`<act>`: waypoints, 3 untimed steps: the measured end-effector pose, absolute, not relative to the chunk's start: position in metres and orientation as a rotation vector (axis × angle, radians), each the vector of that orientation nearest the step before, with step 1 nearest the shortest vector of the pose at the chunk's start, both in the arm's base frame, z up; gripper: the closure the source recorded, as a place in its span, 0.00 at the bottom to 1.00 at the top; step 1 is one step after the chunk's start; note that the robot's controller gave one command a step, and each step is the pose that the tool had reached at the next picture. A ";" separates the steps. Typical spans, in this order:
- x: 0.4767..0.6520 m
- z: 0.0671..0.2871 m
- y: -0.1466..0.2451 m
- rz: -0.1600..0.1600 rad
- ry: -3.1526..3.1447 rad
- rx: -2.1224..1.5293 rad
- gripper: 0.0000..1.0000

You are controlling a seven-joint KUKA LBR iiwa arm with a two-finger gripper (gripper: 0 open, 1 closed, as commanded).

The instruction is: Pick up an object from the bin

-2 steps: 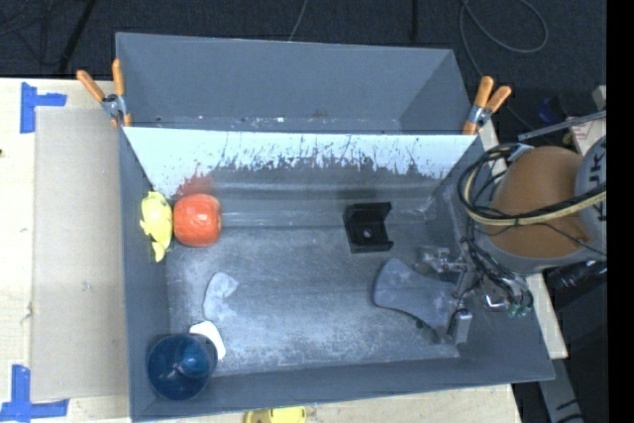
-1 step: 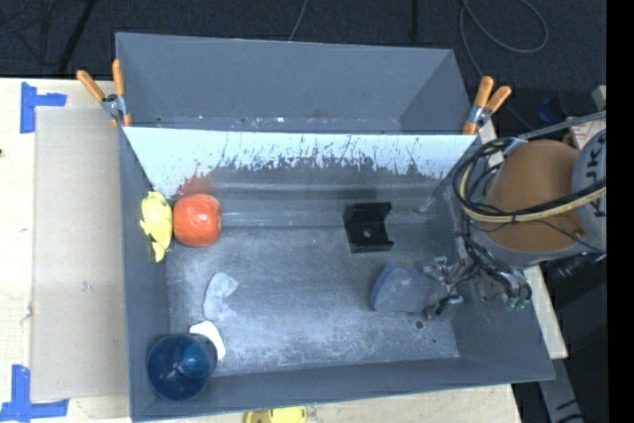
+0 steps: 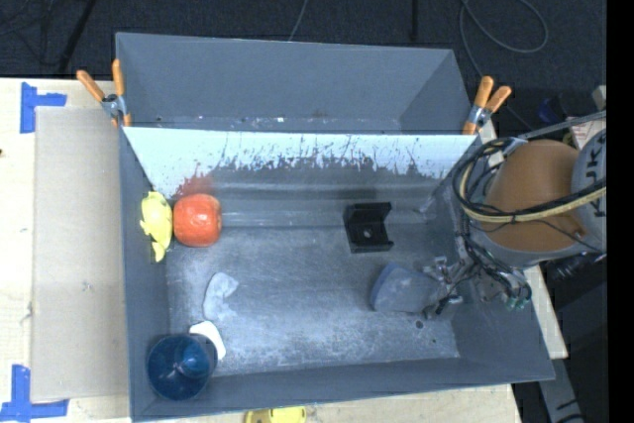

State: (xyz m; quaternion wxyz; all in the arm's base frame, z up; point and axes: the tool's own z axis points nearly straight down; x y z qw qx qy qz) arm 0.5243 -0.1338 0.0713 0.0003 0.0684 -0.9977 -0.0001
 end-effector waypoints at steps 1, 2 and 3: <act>0.525 0.125 -0.137 -0.004 -3.128 0.225 1.00; 0.557 0.147 -0.101 0.005 -3.137 0.277 1.00; 0.564 0.139 -0.070 -0.002 -3.141 0.086 1.00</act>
Offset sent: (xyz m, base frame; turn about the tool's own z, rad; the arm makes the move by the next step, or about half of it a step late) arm 0.0475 0.0588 0.0666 -0.0634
